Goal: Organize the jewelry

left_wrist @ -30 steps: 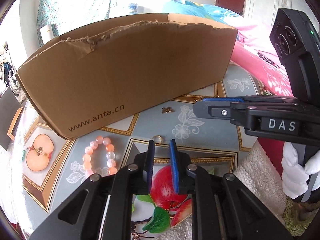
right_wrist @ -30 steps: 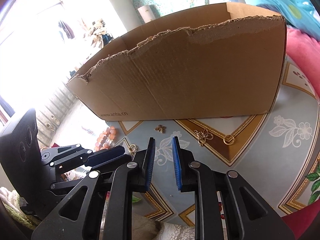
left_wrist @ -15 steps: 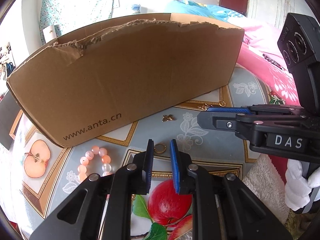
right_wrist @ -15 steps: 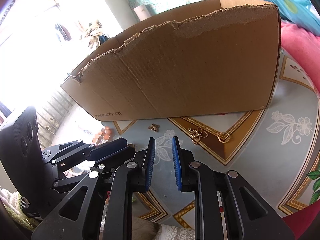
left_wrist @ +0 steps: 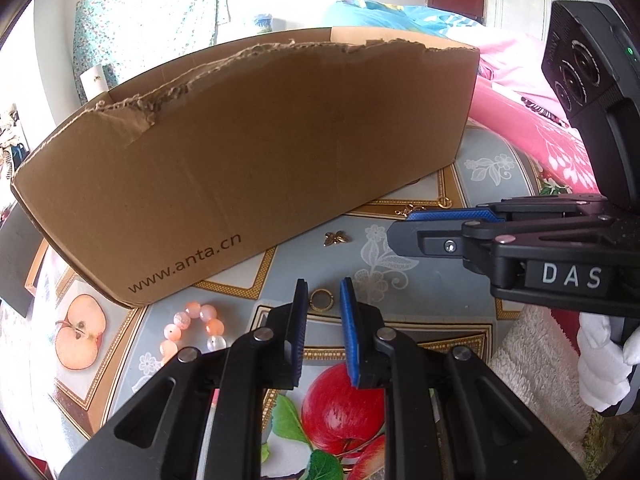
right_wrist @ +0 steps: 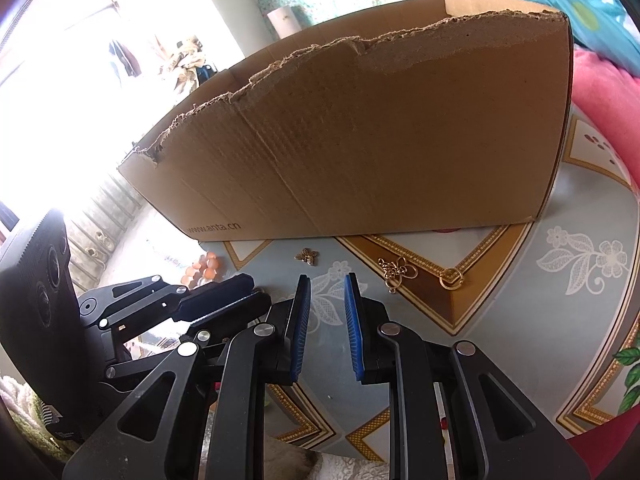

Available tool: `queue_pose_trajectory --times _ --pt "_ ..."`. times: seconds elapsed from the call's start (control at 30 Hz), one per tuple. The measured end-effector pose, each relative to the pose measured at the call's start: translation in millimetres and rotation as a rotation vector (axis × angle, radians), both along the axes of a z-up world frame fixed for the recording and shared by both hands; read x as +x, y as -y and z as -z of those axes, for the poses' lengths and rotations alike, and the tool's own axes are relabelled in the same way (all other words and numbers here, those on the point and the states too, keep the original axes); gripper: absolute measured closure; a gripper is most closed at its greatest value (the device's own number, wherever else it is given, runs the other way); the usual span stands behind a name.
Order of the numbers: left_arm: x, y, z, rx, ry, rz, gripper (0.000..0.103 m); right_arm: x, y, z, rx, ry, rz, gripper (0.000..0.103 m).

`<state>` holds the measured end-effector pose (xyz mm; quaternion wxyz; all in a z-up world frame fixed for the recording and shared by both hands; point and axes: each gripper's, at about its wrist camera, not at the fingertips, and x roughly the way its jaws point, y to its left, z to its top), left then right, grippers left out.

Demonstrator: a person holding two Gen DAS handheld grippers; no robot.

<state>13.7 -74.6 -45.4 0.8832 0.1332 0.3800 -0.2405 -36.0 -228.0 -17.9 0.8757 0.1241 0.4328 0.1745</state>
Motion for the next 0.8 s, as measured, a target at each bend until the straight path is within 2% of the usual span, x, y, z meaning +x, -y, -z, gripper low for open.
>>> queue_pose_trajectory --times 0.13,0.2,0.3,0.8 --pt "0.4 0.2 0.0 -0.004 -0.001 0.006 0.088 0.7 -4.1 -1.0 -0.008 0.005 -0.001 0.084" --pt "-0.5 0.4 0.2 -0.003 0.006 0.013 0.092 0.1 -5.7 -2.7 -0.014 0.011 -0.001 0.084" --pt "-0.7 0.4 0.8 -0.002 0.013 0.018 0.093 -0.4 -7.8 -4.6 -0.029 0.02 -0.004 0.084" --pt "0.6 -14.5 0.8 -0.027 0.006 -0.009 0.093 17.9 -35.8 -3.5 -0.126 0.059 -0.048 0.083"
